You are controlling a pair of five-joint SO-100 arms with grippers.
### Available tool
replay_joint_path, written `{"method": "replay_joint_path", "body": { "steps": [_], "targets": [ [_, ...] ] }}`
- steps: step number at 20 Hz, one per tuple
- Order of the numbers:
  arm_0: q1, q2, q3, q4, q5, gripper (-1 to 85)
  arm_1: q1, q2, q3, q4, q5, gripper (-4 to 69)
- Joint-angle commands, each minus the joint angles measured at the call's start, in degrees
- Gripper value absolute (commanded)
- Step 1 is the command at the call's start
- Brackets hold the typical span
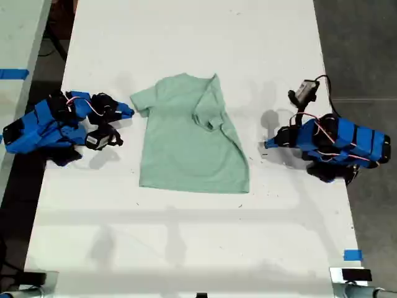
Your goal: Fold t shirt
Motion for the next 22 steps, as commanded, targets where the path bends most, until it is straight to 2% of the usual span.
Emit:
{"method": "replay_joint_path", "body": {
  "steps": [1, 10, 11, 12, 13, 14, 15, 16, 19, 22],
  "targets": [
    [2.72, 0.26, 0.97, -0.79, -0.26, -0.1, -3.34, 0.62, 2.29, -1.49, 0.88, 1.4],
    [2.81, 0.26, 0.97, -0.79, -0.26, -0.1, -3.16, 0.62, 2.29, -1.49, 0.88, 1.4],
    [1.85, 0.26, 1.32, -0.88, -0.26, 1.2, -2.99, 0.62, 2.29, -1.49, 0.7, 1.4],
    [1.23, -0.26, 1.58, -1.23, 0.62, 7.7, -2.9, 0.62, 2.29, -1.49, 0.53, 1.4],
    [1.58, 0.35, 0.09, -0.88, 0.18, 10.6, -2.9, 0.62, 2.29, -1.49, 0.53, 1.4],
    [1.05, 0.35, -1.58, -0.79, 1.85, 8.9, -2.9, 0.62, 2.29, -1.49, 0.53, 1.4],
    [2.37, 0.44, -2.81, -3.78, 5.36, 4.3, -2.9, 0.62, 2.29, -1.49, 0.53, 1.4],
    [2.2, 0.26, -4.04, -5.19, 3.16, 0.9, -3.08, 0.62, 2.29, -1.49, 0.7, 1.4],
    [4.04, -13.45, -13.62, -3.69, -3.69, 1.4, -2.81, 0.62, 2.29, -1.49, 0.62, 1.4],
    [1.85, -36.3, -29.62, -2.02, -2.02, 4.8, -2.81, 0.62, 2.29, -1.49, 0.35, 1.4]
  ]
}}
